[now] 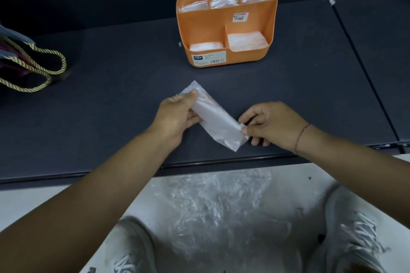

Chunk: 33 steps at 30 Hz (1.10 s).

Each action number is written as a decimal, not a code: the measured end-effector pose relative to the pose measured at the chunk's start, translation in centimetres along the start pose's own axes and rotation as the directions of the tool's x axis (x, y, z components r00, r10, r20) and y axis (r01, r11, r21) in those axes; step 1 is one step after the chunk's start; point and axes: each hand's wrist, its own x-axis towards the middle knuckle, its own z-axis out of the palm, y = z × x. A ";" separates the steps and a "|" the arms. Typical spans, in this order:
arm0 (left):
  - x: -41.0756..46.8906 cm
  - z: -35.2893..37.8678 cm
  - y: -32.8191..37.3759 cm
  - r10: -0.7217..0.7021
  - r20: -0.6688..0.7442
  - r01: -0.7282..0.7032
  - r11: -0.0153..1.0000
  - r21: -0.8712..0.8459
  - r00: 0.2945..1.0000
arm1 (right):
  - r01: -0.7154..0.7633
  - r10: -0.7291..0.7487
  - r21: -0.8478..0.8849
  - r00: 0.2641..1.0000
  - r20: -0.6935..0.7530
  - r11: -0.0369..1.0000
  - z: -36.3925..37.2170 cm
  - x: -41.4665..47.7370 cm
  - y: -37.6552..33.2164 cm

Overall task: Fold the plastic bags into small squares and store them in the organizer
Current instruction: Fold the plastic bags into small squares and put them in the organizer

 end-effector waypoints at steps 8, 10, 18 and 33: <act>0.4 -0.6 0.2 0.482 -0.170 -0.409 0.847 0.339 0.859 | -0.015 0.018 0.039 0.998 -0.066 0.999 0.5 0.3 -0.4; -2.6 -0.4 -1.0 0.639 -0.160 -0.518 0.724 0.456 0.752 | -0.017 0.021 0.038 0.996 -0.089 0.999 0.6 0.3 -0.4; -9.2 0.4 -7.7 0.429 0.077 -0.411 0.775 0.480 0.900 | 0.013 -0.005 0.051 0.988 -0.153 0.999 1.1 -0.5 -0.1; -7.5 2.4 -8.1 0.482 0.000 -0.393 0.715 0.577 0.876 | 0.112 -0.130 -0.087 0.962 -0.241 0.990 2.3 -1.2 0.8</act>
